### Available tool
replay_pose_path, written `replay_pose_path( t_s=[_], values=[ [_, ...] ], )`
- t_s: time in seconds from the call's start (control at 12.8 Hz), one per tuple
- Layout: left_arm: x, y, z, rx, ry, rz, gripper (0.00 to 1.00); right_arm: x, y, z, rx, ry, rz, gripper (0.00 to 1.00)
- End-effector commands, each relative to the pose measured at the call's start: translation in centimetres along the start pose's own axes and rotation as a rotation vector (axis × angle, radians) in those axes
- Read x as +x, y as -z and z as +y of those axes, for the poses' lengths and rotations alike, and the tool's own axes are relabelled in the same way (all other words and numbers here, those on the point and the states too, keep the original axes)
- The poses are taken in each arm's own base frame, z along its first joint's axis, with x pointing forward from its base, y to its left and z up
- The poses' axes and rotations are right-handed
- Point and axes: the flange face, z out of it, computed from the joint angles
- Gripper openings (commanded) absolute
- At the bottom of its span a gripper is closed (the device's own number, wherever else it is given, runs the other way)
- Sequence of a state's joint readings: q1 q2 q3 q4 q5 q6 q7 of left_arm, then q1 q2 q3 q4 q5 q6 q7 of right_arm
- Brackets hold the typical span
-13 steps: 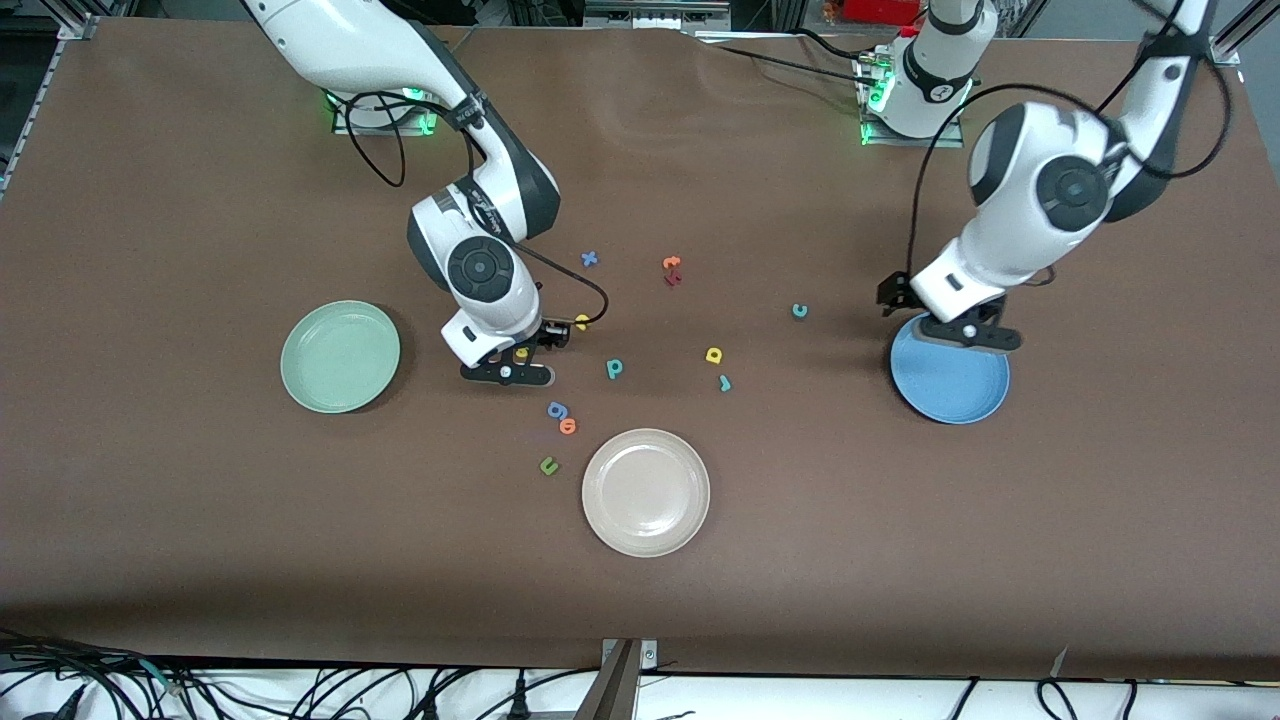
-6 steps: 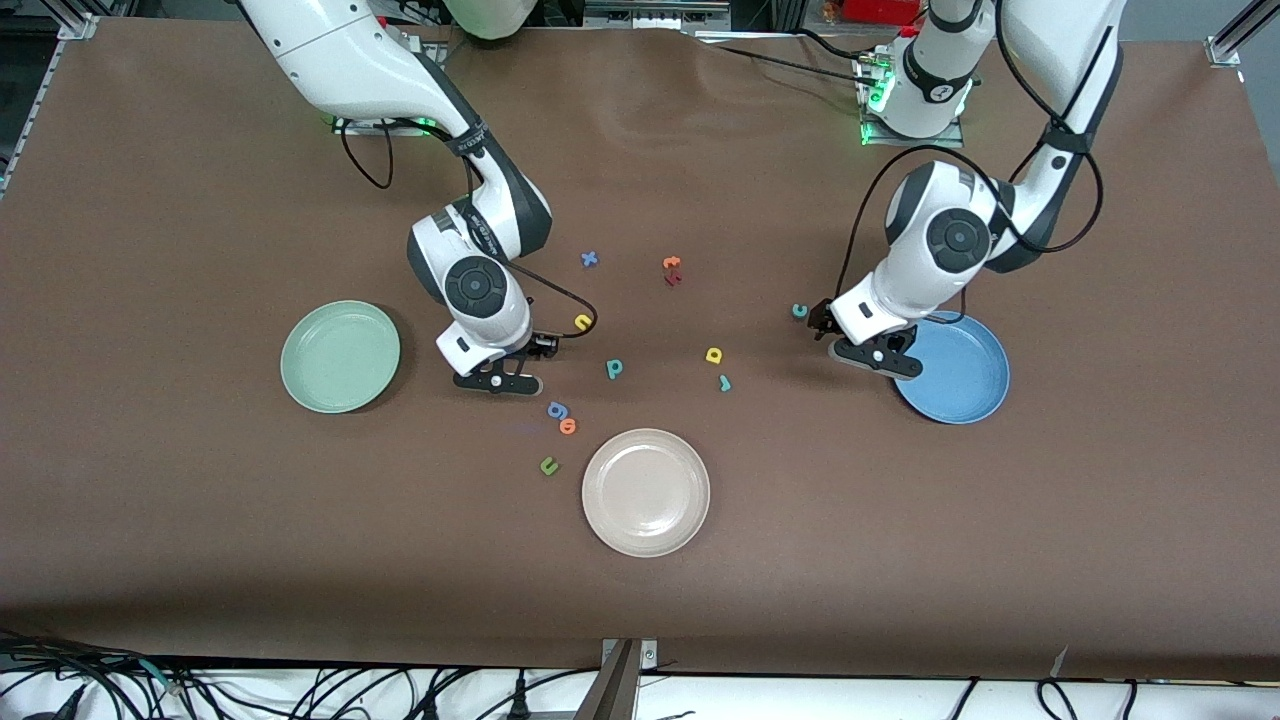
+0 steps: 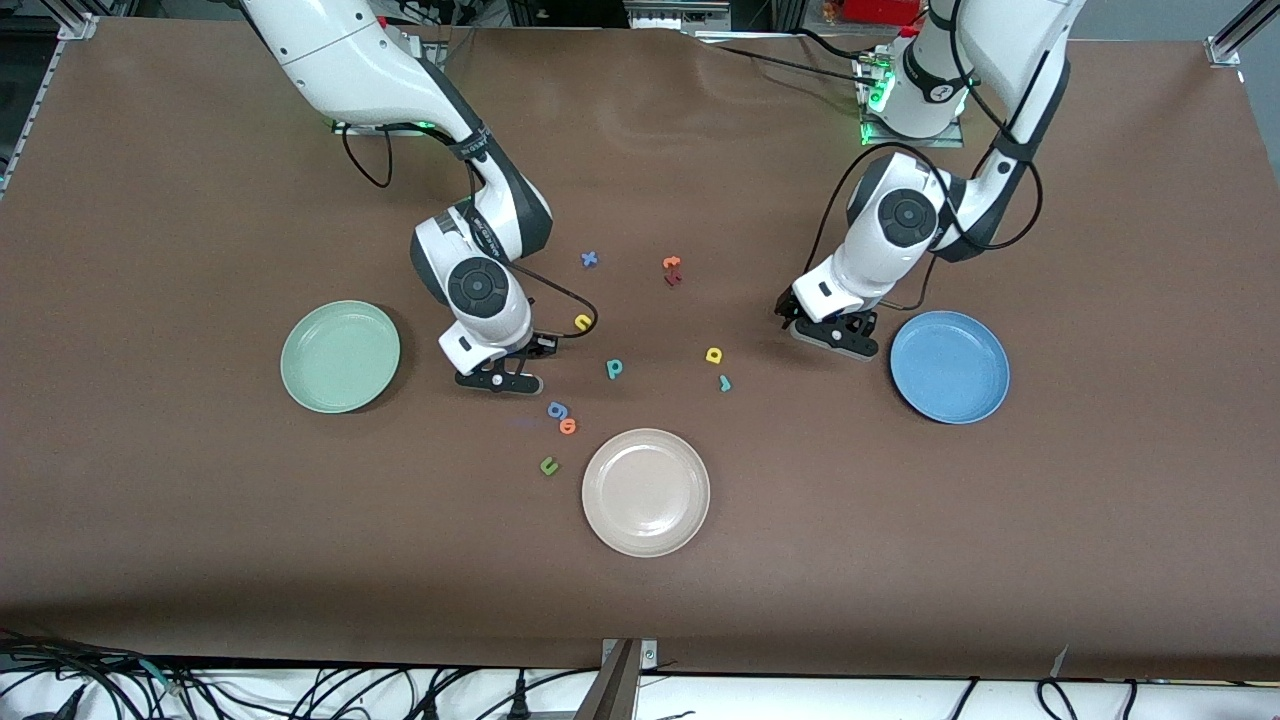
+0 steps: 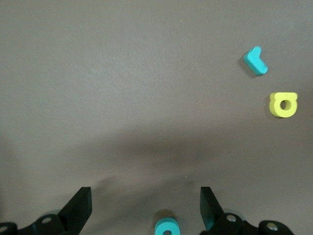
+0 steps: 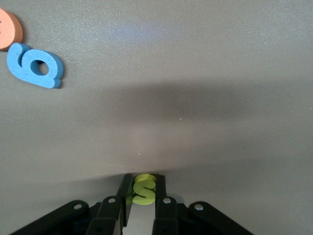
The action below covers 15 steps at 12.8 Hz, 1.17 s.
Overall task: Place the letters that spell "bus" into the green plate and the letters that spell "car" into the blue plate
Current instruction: 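Carry the yellow s to the green plate and release it with the right gripper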
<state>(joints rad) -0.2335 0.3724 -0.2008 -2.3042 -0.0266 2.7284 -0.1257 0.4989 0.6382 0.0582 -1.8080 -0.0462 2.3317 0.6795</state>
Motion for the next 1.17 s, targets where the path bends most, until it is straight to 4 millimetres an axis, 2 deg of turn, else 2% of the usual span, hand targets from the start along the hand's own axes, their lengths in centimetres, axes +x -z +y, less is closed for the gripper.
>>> replay_pose_path(
  t_s=[0.0,0.23,0.39,0.47,0.62,0.78,0.94,1.01,1.09],
  values=[
    [-0.4,-0.6,-0.1,-0.004,0.031,-0.007,0.95,0.0,0.4,-0.2,-0.005,-0.015,0.021,0.12],
    [-2.1,-1.1,-0.1,0.007,0.027,-0.035,0.93,1.0,4.2,0.1,-0.028,-0.011,0.011,0.12],
    [-3.4,-1.9,0.2,0.012,0.033,-0.063,0.91,2.8,5.7,2.3,-0.113,0.026,0.014,0.12],
    [-3.8,-2.2,0.9,0.013,0.022,-0.072,0.91,3.9,6.3,4.4,-0.137,0.052,0.020,0.12],
    [-4.5,-2.7,2.7,0.016,0.031,-0.084,0.90,6.8,7.2,10.4,-0.181,0.121,0.013,0.12],
    [-4.6,-2.9,3.3,0.017,0.047,-0.084,0.84,8.0,6.4,15.1,-0.215,0.165,-0.026,0.12],
    [-4.6,-3.0,3.4,0.020,0.037,-0.085,0.73,7.8,5.0,20.0,-0.212,0.165,-0.069,0.12],
    [-4.6,-3.1,3.3,0.021,0.039,-0.085,0.71,6.8,4.6,21.2,-0.206,0.161,-0.086,0.12],
    [-4.7,-3.3,3.3,0.021,0.036,-0.090,0.68,5.9,3.9,21.8,-0.205,0.158,-0.100,0.25]
  ],
)
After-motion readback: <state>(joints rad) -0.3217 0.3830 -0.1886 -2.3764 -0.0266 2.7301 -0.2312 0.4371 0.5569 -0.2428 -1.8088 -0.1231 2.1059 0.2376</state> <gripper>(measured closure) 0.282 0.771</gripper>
